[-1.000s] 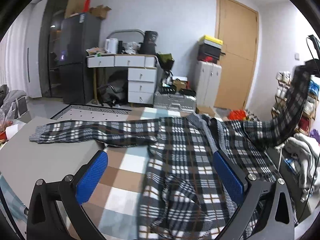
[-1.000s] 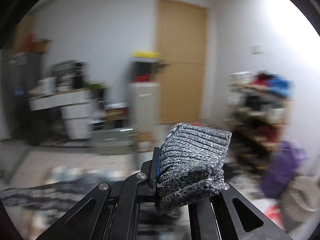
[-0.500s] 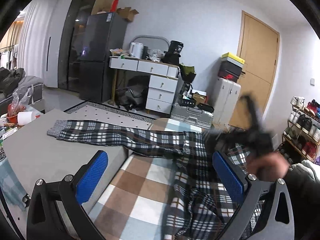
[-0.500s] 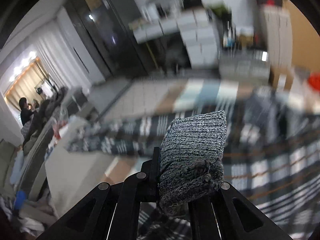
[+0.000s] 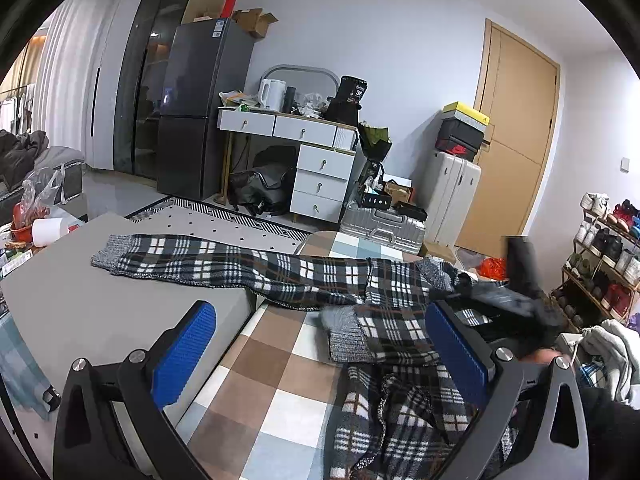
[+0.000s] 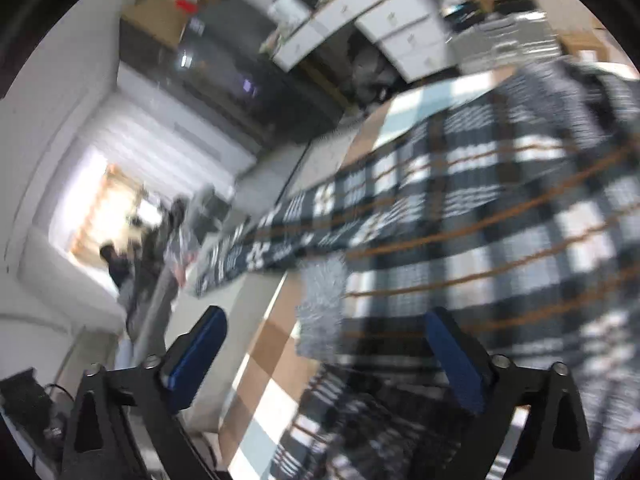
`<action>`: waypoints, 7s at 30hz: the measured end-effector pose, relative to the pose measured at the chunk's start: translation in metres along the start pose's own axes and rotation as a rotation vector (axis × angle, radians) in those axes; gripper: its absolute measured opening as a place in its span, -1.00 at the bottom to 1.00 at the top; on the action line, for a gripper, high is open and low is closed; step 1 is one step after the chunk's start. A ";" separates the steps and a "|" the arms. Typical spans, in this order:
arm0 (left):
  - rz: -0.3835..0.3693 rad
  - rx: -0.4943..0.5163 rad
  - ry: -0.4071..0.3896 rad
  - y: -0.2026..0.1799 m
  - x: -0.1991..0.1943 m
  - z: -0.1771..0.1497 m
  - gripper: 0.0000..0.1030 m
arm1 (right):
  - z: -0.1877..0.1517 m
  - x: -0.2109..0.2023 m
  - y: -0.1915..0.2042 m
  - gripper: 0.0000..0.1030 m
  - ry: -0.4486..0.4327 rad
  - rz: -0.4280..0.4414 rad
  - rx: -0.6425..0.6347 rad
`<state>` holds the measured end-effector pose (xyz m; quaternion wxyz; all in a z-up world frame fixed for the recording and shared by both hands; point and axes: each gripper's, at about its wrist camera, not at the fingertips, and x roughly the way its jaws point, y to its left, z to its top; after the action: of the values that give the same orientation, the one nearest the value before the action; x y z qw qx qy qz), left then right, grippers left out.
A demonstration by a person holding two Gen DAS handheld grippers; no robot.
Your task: Fold large clothes
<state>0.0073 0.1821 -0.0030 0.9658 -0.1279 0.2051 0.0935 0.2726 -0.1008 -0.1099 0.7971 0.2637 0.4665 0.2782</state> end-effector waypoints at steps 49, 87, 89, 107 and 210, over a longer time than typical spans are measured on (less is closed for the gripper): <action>0.173 0.008 0.084 0.059 -0.003 0.033 0.98 | -0.195 -0.226 0.060 1.00 -0.607 -0.233 -0.223; -0.182 -0.836 0.472 0.310 0.155 0.040 0.98 | -0.187 -0.173 0.046 1.00 -0.409 -0.262 -0.214; -0.186 -0.831 0.465 0.312 0.159 0.042 0.98 | -0.187 -0.171 0.045 1.00 -0.400 -0.263 -0.214; -0.079 -0.684 0.367 0.303 0.173 0.052 0.97 | -0.188 -0.159 0.047 1.00 -0.363 -0.280 -0.238; -0.267 0.297 0.677 -0.133 0.159 0.023 0.32 | -0.188 -0.273 0.008 1.00 -0.639 -0.214 -0.061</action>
<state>0.1895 0.0831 -0.0213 0.8553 -0.0358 0.5048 -0.1114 -0.0084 -0.2534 -0.0217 0.9353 0.2631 0.2096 0.1100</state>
